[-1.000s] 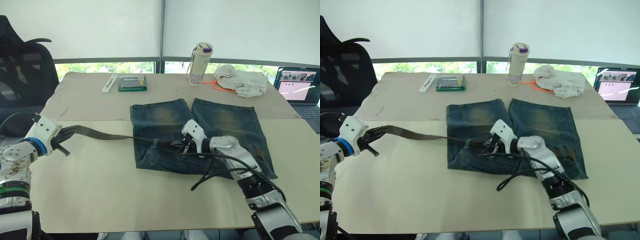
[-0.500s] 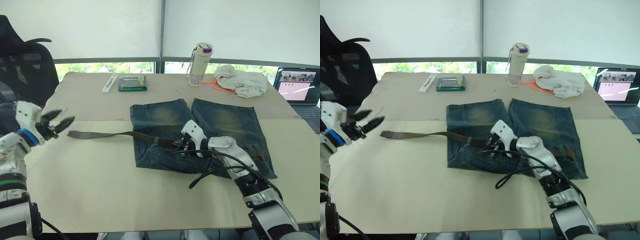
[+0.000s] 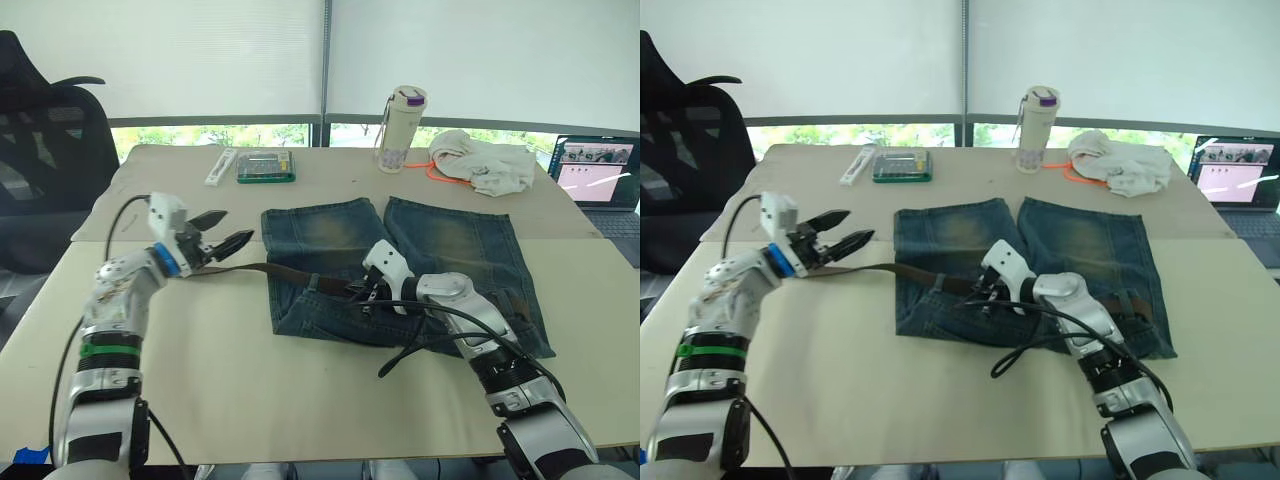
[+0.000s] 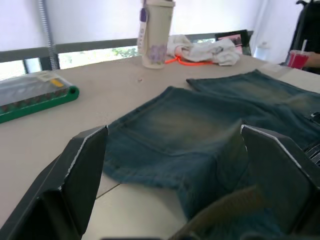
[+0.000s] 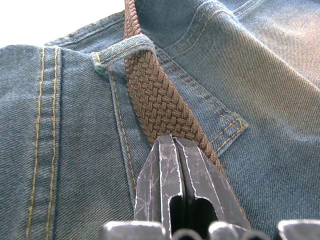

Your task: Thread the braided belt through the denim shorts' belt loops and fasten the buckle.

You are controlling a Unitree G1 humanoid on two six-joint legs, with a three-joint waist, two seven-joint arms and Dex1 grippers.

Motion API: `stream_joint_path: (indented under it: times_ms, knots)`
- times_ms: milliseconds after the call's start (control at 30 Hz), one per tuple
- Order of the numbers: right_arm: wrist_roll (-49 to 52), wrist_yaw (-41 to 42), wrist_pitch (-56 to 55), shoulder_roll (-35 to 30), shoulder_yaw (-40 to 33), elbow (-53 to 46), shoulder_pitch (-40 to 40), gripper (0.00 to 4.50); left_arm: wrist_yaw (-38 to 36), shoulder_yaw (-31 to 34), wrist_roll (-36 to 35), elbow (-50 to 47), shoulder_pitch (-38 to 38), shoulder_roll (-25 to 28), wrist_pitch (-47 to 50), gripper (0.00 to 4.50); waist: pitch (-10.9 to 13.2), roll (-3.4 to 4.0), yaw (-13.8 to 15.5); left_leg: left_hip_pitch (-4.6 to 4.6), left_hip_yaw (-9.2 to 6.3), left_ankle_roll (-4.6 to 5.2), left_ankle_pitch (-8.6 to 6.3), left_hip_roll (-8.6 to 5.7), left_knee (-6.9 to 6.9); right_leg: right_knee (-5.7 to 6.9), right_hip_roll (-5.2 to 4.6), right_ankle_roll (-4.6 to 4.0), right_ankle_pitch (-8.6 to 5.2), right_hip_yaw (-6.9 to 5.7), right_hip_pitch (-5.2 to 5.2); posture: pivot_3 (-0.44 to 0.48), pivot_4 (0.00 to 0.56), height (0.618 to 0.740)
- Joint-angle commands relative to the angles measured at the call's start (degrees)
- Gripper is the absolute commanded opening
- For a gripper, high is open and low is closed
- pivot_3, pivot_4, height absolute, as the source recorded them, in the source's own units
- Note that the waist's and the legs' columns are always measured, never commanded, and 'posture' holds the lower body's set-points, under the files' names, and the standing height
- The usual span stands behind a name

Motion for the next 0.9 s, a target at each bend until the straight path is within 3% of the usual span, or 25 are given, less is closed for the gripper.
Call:
stream_joint_path:
  times_ms: [33, 200, 367, 533, 667, 800, 900]
  knots:
    - [-0.18, -1.19, 0.86, -0.78, -1.91, -2.32, 0.19, 0.00, 2.47, -3.31, 2.50, -0.06, -1.36, -5.55, -4.57, 4.49, 0.00, 0.00, 0.12, 0.00, -0.01, 0.00, 0.00, 0.00, 0.00, 0.00, 0.00, 0.00, 0.00, -0.01, 0.01, 0.000, 0.150, 0.737]
    - [0.06, -1.70, 1.52, -1.28, -2.32, -3.44, 0.78, 0.00, 8.45, -5.65, 7.39, 0.38, -0.07, -11.63, -12.17, 4.49, 0.01, -0.01, -0.02, -0.02, 0.00, 0.01, 0.00, 0.01, 0.04, -0.03, 0.00, -0.01, 0.00, 0.01, -0.01, 0.000, 0.150, 0.737]
    - [0.33, -2.25, 2.23, -1.34, -2.69, -4.52, 1.24, 0.00, 20.69, -12.14, 21.79, 5.74, 0.72, -12.65, -22.57, 4.49, 0.00, -0.01, 0.15, -0.02, 0.00, 0.01, 0.00, 0.00, 0.04, -0.04, 0.00, -0.01, 0.01, 0.02, 0.02, 0.000, 0.150, 0.737]
    - [0.35, -2.25, 2.46, -1.39, -2.87, -4.66, 1.19, 0.00, 25.80, -16.61, 29.13, 8.63, 1.42, -12.52, -25.03, 4.49, 0.00, -0.01, 0.31, -0.03, -0.02, 0.04, -0.01, 0.00, 0.05, -0.05, -0.01, -0.01, 0.01, 0.01, 0.02, 0.000, 0.150, 0.737]
    - [0.21, -2.16, 2.61, -1.37, -2.66, -4.82, 1.22, 0.00, 33.37, -18.79, 34.59, 13.43, -0.52, -13.28, -21.23, 4.49, 0.00, -0.01, 0.39, -0.01, -0.01, 0.04, -0.01, 0.00, 0.05, -0.04, -0.01, -0.02, 0.01, 0.01, 0.04, 0.000, 0.150, 0.737]
    - [0.23, -2.03, 3.25, -1.72, -2.52, -5.84, 1.50, 0.00, 30.96, -21.33, 35.72, 15.88, -2.36, -14.14, -20.05, 4.49, -0.01, -0.02, 0.65, 0.00, -0.02, 0.04, -0.01, -0.01, 0.07, -0.03, -0.01, -0.01, 0.01, -0.01, 0.07, 0.000, 0.150, 0.737]
    - [0.27, -1.95, 3.73, -2.63, -3.00, -6.95, 1.98, 0.00, 25.31, -22.68, 34.81, 16.47, -3.05, -14.20, -19.02, 4.49, -0.01, -0.02, 0.79, 0.00, -0.03, 0.05, -0.01, 0.00, 0.07, -0.02, -0.01, -0.01, 0.01, -0.01, 0.06, 0.000, 0.150, 0.737]
